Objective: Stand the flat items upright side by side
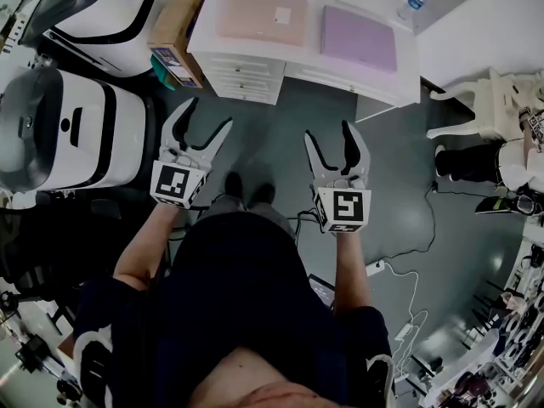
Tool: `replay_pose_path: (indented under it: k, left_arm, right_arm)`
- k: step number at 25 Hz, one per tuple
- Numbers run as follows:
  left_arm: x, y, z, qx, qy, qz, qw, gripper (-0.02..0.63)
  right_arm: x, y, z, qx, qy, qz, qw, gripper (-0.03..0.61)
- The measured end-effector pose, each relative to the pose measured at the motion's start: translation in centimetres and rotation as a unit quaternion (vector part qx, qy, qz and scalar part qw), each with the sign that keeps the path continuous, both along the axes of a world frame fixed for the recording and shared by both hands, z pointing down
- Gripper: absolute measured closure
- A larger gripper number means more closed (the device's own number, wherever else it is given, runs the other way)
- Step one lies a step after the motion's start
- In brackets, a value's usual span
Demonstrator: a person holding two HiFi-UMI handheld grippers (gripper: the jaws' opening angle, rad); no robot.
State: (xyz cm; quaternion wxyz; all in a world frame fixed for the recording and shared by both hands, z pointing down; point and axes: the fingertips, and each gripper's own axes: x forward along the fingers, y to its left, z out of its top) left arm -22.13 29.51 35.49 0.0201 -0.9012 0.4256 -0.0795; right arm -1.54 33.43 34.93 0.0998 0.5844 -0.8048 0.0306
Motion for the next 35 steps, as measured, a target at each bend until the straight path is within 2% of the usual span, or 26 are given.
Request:
replay_pose_path:
  k: [3,12,20,28,35]
  left_arm:
    - [0.7,-0.1,-0.2,0.004,0.000,0.003,1.0000,0.258]
    - [1.9,-1.1,-0.5,0.009,-0.001,0.002,1.0000,0.209]
    - [1.8,-3.6,-0.7,0.006,-0.002,0.011,0.9999,0.156]
    - [1.4,-8.6,-0.5,0.006,-0.002,0.052,0.9986,0.126]
    - [0.7,-15.5,-0.4,0.001,0.004,0.118,0.9930,0.124]
  right_arm:
    - [0.3,-0.2,0.0,-0.002,-0.004,-0.010,1.000,0.238]
    - [1.0,-1.1,-0.1,-0.003,-0.016,-0.030,0.999,0.181]
    - [0.5,-2.3,0.7,-0.017,-0.038,-0.035,0.999,0.161]
    - [-1.1,-5.7,1.4,-0.033,-0.060,-0.016,0.998,0.152]
    - [-3.3,-11.6,2.4,-0.051,-0.088,0.030,0.994,0.152]
